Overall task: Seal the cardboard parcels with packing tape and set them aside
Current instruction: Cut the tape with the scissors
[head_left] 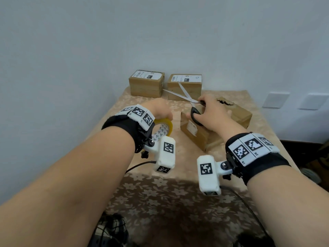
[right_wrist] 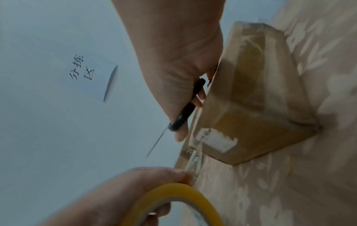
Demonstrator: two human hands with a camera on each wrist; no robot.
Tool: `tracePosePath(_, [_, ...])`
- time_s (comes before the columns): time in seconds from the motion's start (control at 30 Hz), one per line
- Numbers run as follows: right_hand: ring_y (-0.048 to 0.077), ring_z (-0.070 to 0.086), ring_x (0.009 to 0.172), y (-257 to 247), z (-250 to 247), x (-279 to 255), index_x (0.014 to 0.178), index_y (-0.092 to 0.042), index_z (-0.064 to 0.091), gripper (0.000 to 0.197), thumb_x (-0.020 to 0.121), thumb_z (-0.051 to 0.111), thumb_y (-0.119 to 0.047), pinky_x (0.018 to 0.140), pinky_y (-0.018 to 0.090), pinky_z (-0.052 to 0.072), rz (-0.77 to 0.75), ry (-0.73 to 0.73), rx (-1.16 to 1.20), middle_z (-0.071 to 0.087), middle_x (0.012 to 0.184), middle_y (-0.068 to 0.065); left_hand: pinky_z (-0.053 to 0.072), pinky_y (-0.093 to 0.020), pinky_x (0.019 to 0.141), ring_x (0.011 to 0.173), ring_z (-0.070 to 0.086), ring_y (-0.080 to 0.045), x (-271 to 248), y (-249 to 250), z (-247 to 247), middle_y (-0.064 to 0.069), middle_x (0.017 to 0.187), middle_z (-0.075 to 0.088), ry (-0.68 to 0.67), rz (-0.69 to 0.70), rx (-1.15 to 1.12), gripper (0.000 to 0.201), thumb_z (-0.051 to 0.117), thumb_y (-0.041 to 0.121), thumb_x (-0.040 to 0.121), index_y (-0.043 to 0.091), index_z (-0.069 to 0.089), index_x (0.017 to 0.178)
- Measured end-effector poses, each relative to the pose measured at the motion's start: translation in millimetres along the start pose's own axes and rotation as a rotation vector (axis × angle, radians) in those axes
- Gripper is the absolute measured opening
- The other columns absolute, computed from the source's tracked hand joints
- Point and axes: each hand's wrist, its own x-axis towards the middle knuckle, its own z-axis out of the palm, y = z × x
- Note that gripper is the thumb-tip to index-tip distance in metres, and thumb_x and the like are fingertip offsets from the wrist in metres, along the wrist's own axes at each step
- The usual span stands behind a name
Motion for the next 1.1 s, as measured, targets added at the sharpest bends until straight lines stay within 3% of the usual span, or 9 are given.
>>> tracePosePath(0.1, [0.020,0.061,0.099,-4,-18,-16,0.118,-0.020,0.057,0.046,0.081,0.074,-0.041,0.081,0.032,0.050,-0.011,-0.058,0.224,0.062,0.107,-0.002,0.047,-0.034,0.080,0.098,0.061,-0.026,-6,0,0,-0.010,0.107,0.067,0.025,0.000,-0.016,0.031,0.067,0.031,0.085,0.007,0.069,0.105])
tracePosePath(0.2, [0.016,0.062,0.070,-18,-34,-40,0.108,-0.018,0.059,0.040,0.084,0.068,-0.048,0.061,0.024,0.047,0.064,-0.331,0.311,0.064,0.086,0.002,0.045,-0.031,0.081,0.102,0.059,-0.025,-19,5,1,-0.008,0.109,0.065,0.055,0.048,-0.015,0.028,0.064,0.027,0.088,0.008,0.069,0.108])
tracePosePath(0.3, [0.015,0.057,0.062,-23,-42,-64,0.108,-0.016,0.053,0.049,0.085,0.057,-0.059,0.063,0.027,0.047,0.210,-0.635,0.315,0.056,0.077,0.004,0.048,-0.032,0.083,0.101,0.060,-0.025,-30,9,4,-0.010,0.109,0.066,0.072,0.085,-0.049,0.026,0.064,0.023,0.087,0.008,0.070,0.108])
tracePosePath(0.4, [0.015,0.056,0.066,-11,-45,-82,0.108,-0.015,0.054,0.055,0.080,0.057,-0.062,0.066,0.028,0.047,0.299,-0.740,0.331,0.053,0.075,0.003,0.049,-0.033,0.082,0.096,0.061,-0.025,-37,8,6,-0.011,0.104,0.067,0.070,0.084,-0.106,0.024,0.063,0.019,0.088,0.004,0.070,0.105])
tracePosePath(0.5, [0.016,0.051,0.069,5,-46,-95,0.100,-0.015,0.055,0.064,0.060,0.060,-0.064,0.075,0.032,0.043,0.370,-0.824,0.383,0.050,0.073,0.002,0.044,-0.028,0.077,0.095,0.058,-0.022,-46,3,4,-0.006,0.096,0.062,0.061,0.102,-0.147,0.022,0.059,0.017,0.092,0.005,0.070,0.106])
tracePosePath(0.7, [0.013,0.046,0.066,15,-43,-103,0.102,-0.018,0.055,0.071,0.051,0.061,-0.067,0.077,0.030,0.037,0.440,-0.899,0.365,0.049,0.068,-0.002,0.041,-0.025,0.069,0.087,0.053,-0.017,-51,-5,3,-0.004,0.095,0.061,0.057,0.105,-0.204,0.021,0.056,0.017,0.092,0.006,0.069,0.105])
tracePosePath(0.9, [0.015,0.051,0.068,5,-33,-96,0.101,-0.014,0.051,0.071,0.054,0.059,-0.067,0.077,0.030,0.043,0.406,-0.803,0.404,0.051,0.071,0.000,0.039,-0.017,0.055,0.066,0.048,-0.008,-48,-11,3,-0.002,0.083,0.055,0.049,0.086,-0.249,0.009,0.056,0.018,0.092,0.014,0.064,0.095])
tracePosePath(1.0, [0.014,0.053,0.066,-3,-26,-92,0.101,-0.016,0.054,0.069,0.059,0.059,-0.069,0.069,0.027,0.046,0.407,-0.794,0.389,0.052,0.072,0.000,0.045,-0.026,0.065,0.071,0.052,-0.017,-44,-15,3,-0.009,0.086,0.059,0.067,0.053,-0.300,0.012,0.058,0.018,0.090,0.009,0.066,0.092])
tracePosePath(1.1, [0.014,0.053,0.066,-9,-20,-89,0.100,-0.016,0.054,0.060,0.071,0.056,-0.069,0.066,0.027,0.046,0.404,-0.794,0.410,0.052,0.072,0.000,0.047,-0.028,0.068,0.072,0.053,-0.017,-43,-19,1,-0.006,0.084,0.060,0.077,0.016,-0.340,0.018,0.057,0.016,0.091,0.003,0.069,0.097])
